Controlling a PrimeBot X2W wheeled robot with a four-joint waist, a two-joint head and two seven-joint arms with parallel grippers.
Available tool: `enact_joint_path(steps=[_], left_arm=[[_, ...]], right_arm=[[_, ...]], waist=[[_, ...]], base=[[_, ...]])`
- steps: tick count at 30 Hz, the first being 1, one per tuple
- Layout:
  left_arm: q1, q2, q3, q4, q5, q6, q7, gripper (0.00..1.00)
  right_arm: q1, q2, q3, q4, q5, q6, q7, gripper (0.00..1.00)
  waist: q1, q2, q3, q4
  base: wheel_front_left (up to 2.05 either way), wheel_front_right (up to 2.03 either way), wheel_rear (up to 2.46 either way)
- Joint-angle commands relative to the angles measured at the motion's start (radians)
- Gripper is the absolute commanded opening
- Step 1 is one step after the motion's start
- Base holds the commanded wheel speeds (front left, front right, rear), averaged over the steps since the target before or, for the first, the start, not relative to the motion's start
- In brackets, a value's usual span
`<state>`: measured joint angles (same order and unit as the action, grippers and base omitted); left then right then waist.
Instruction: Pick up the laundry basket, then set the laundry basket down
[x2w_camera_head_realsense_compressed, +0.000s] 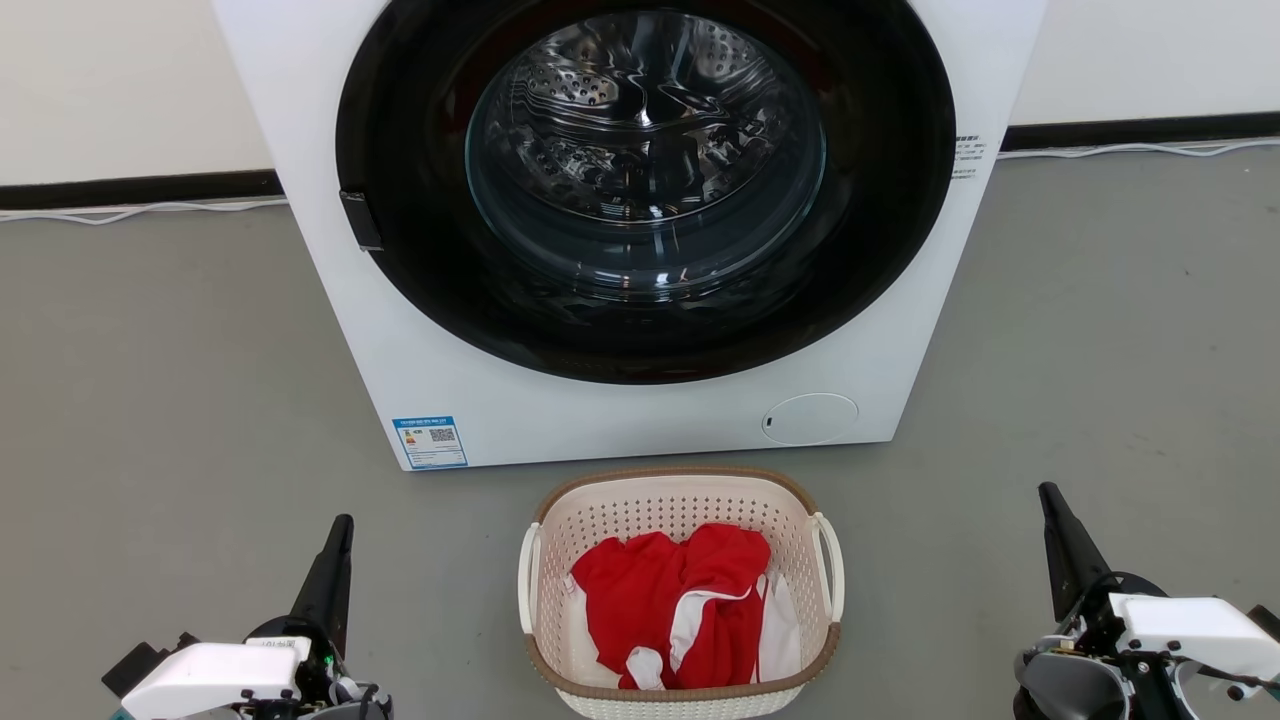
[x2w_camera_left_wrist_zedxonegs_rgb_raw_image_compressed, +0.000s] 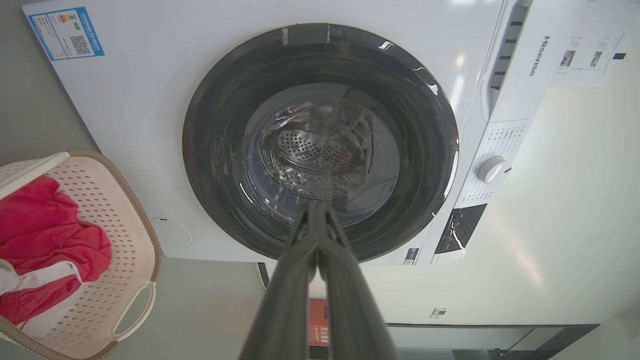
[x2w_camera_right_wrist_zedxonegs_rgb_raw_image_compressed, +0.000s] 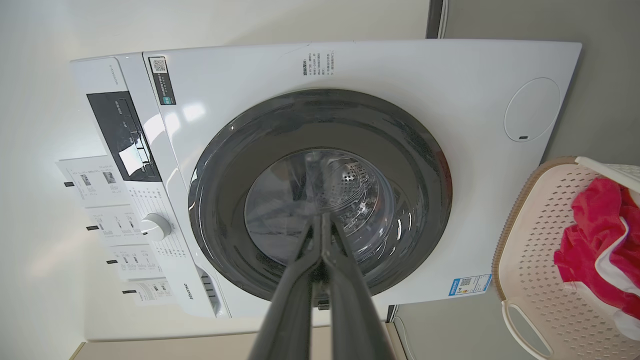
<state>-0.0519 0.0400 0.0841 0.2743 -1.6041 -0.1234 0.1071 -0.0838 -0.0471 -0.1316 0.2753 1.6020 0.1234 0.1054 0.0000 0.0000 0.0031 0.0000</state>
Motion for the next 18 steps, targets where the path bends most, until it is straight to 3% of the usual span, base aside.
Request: enact_joint_path(steps=[1,3,4,14,18], left_arm=[[-0.056,0.01,0.029,-0.029,-0.005,-0.007,0.006,0.0],[-0.056,0.01,0.029,-0.029,-0.005,-0.007,0.006,0.0],[0.0,0.0,0.0,0.0,0.0,0.0,0.0,1.0],[0.019,-0.005,-0.009,0.018,0.004,0.0,-0.021,1.0],[0.024,-0.004,-0.015,0.014,0.01,0.0,-0.036,1.0]], right_arm=[[-0.024,-0.003,0.018,-0.031,0.007,0.007,0.008,0.0],[-0.024,-0.003,0.018,-0.031,0.007,0.007,0.008,0.0],[0.0,0.0,0.0,0.0,0.0,0.0,0.0,0.99],[0.012,0.003,0.021,0.011,-0.007,0.0,-0.019,1.0],[0.016,0.002,0.035,0.004,-0.022,0.0,-0.034,1.0]], waist=[[0.0,0.0,0.0,0.0],[0.0,0.0,0.0,0.0],[0.0,0.0,0.0,0.0],[0.0022,0.0,-0.001,0.0],[0.0002,0.0,0.0,0.001]], base=[[0.0,0.0,0.0],[0.0,0.0,0.0],[0.0,0.0,0.0],[0.0,0.0,0.0],[0.0,0.0,0.0]])
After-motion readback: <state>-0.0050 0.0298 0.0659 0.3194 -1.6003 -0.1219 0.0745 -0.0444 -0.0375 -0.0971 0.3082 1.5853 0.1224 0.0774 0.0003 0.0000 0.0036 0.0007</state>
